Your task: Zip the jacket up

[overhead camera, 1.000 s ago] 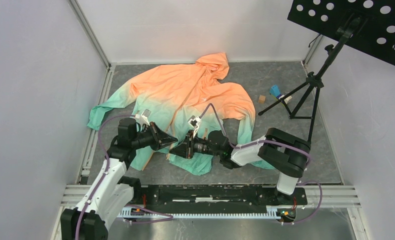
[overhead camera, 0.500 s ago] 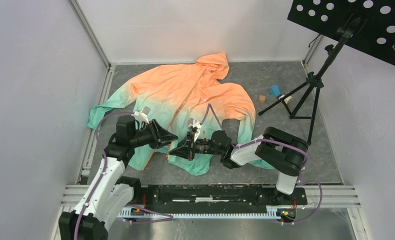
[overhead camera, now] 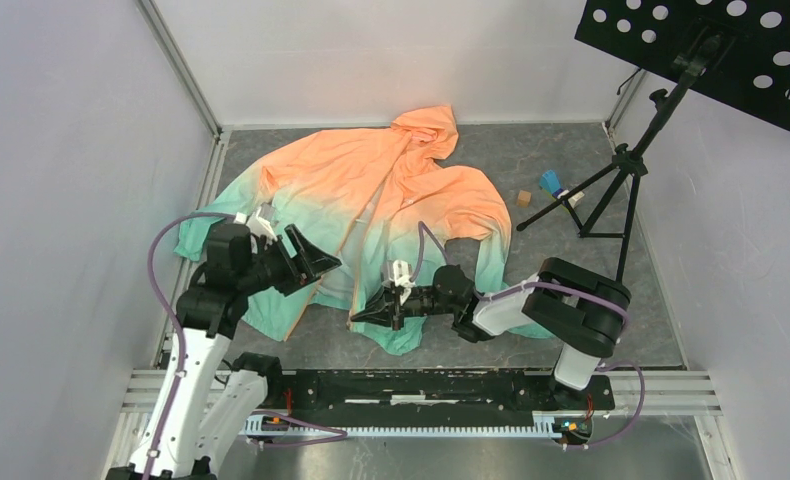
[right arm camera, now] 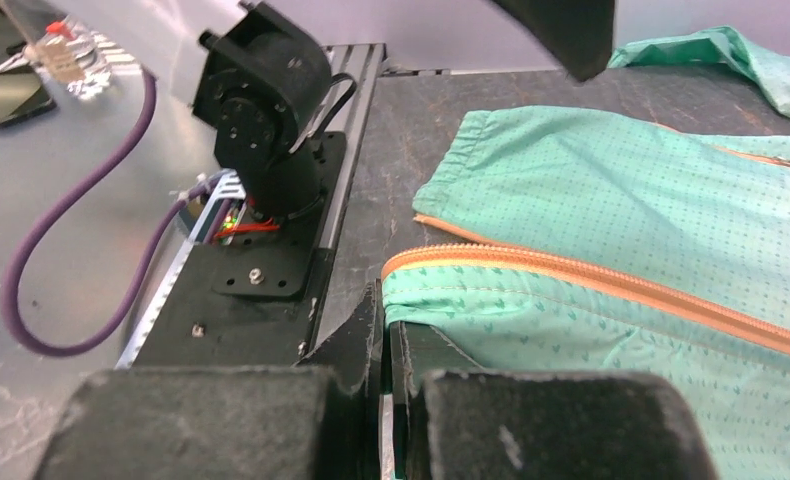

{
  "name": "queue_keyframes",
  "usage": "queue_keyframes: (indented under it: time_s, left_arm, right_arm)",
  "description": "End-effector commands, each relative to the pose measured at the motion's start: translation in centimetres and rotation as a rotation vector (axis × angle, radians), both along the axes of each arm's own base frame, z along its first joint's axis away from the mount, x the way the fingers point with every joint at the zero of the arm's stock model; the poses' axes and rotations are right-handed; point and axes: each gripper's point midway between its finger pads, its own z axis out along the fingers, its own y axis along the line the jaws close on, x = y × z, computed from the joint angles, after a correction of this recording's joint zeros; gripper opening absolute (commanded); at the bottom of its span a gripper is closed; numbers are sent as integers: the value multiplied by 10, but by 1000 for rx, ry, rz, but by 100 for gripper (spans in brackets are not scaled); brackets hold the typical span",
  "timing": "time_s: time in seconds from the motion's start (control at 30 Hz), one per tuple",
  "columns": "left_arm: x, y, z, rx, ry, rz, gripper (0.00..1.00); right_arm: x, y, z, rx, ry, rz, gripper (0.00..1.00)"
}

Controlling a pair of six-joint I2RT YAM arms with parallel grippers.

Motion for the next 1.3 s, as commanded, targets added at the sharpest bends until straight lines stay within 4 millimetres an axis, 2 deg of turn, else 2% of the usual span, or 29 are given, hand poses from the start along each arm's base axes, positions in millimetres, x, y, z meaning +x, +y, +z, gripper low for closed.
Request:
queue_keyframes:
  time_s: [0.0, 0.1, 0.17, 0.27, 0.4, 0.53, 0.67, 0.83, 0.93, 1.07, 1.27]
  left_arm:
    - [-12, 17, -18, 147, 153, 1, 76]
    - [-11, 27, -35, 248, 241, -22, 71]
    - [-2, 36, -42, 320, 295, -1, 68]
    - [18, 50, -59, 420, 344, 41, 67]
    - [36, 54, -86, 493, 422, 19, 62]
    - [60, 62, -108, 688, 454, -38, 61]
    - [80, 56, -136, 863, 471, -199, 66]
    - [98, 74, -159, 1032, 485, -314, 75]
    - [104, 75, -171, 1061, 517, -337, 76]
    - [112, 82, -175, 1112, 523, -321, 71]
    - [111, 81, -181, 1107, 531, -332, 52]
  right_arm:
    - [-13, -9, 15, 56, -121, 73, 0]
    - [-7, -10, 1, -8, -127, 61, 0]
    - [-2, -13, -4, -38, -119, 32, 0]
    - [5, -28, 3, 6, -100, -37, 0]
    - [7, -39, 14, 52, -86, -69, 0]
    - [10, -49, 21, 84, -74, -91, 0]
    - [12, -58, 33, 136, -49, -101, 1]
    - [11, -61, 35, 148, -37, -94, 0]
    - [10, -61, 38, 160, -28, -90, 0]
    - [9, -61, 39, 175, -3, -75, 0]
    - [10, -62, 44, 202, 39, -49, 0]
